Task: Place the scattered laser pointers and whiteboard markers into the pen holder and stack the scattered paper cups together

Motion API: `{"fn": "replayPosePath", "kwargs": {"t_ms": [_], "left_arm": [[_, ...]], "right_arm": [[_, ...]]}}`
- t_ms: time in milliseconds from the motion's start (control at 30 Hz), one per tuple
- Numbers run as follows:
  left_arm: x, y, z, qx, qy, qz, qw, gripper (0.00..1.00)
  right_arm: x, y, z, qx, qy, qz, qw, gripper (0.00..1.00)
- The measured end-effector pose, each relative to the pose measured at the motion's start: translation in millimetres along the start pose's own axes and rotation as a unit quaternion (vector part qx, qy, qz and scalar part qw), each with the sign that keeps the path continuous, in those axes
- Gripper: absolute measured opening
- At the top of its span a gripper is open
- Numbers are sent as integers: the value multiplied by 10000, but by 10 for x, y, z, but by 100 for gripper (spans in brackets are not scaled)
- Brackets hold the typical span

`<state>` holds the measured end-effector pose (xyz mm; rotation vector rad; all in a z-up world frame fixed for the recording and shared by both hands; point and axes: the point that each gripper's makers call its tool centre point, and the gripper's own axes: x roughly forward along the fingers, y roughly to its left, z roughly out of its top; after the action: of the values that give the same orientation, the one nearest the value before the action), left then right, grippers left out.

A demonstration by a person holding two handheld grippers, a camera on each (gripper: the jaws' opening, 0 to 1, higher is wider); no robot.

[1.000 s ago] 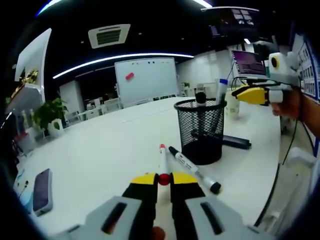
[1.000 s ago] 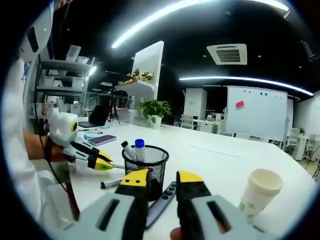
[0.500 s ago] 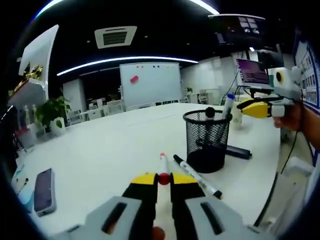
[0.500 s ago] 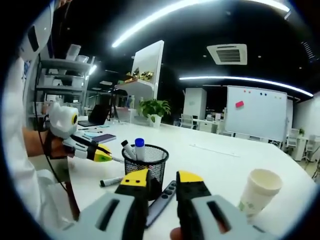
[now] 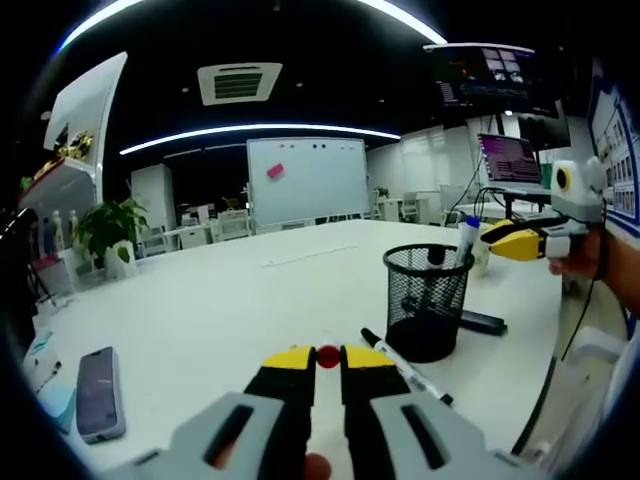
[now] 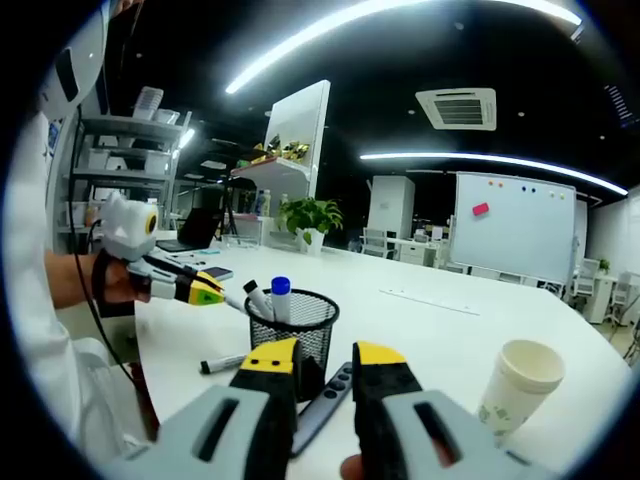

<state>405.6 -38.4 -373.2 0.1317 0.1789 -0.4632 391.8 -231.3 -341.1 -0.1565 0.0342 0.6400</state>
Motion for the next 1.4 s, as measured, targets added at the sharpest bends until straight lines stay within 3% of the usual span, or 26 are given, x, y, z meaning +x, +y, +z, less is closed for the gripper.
{"fn": "replayPosePath", "kwargs": {"t_ms": [333,633,1400], "left_arm": [[4,43,71,-3,-75,24,10000,11],[-9,242,110,-79,-154,90,9998,11],[-93,264,333,-179,-436,187,9987,11]], "right_arm": [[-13,-31,3,18,-12,-44,10000,21],[9,-29,17,8,-20,-18,10000,21],[28,-4,39,-25,1,18,10000,21]]}}
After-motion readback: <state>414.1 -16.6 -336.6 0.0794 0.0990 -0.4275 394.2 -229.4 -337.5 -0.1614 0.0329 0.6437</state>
